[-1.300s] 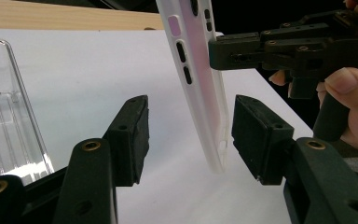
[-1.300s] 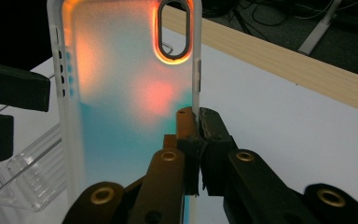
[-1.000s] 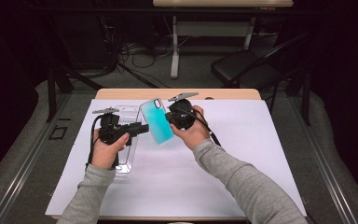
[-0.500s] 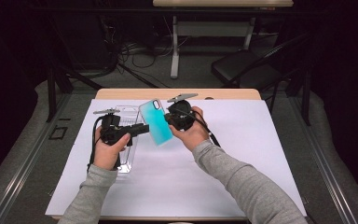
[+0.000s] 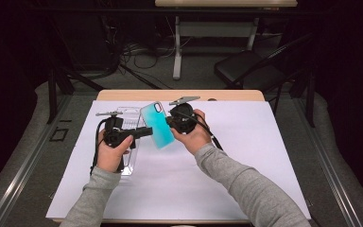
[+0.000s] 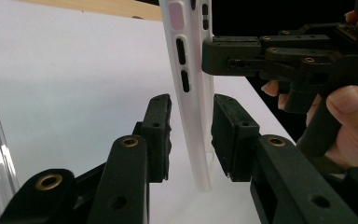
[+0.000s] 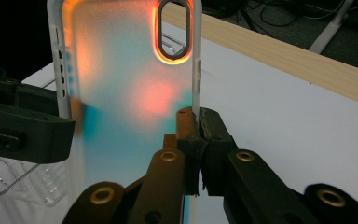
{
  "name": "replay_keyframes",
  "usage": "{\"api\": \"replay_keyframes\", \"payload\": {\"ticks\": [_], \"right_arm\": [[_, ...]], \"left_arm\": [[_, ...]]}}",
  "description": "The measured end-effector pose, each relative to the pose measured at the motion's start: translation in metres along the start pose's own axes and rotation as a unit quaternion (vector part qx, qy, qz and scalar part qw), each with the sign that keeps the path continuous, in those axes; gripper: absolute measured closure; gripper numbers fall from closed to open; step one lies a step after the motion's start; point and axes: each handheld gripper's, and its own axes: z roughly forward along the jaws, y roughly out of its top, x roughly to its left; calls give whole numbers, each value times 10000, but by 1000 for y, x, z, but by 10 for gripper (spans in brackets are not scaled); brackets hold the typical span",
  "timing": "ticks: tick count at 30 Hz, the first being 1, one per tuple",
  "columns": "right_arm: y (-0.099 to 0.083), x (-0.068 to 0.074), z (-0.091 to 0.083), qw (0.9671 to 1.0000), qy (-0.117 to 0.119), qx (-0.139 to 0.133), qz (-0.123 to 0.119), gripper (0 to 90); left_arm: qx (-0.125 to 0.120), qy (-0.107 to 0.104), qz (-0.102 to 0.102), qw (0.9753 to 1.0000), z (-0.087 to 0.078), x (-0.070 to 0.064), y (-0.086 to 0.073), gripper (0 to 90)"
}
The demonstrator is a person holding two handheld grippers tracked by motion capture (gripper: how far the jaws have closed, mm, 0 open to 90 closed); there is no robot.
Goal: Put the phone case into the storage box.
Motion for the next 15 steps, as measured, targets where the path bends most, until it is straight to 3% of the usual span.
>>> {"api": "replay_keyframes", "payload": {"ticks": [7,15], "right_arm": [[0,2,0,10000,32,-9,-12,876],[0,1,0,10000,36,-21,-7,876]], "left_arm": [[24,-111,-235,9997,-2,1,0,706],[56,-123,-303,9995,-1,1,0,738]]}}
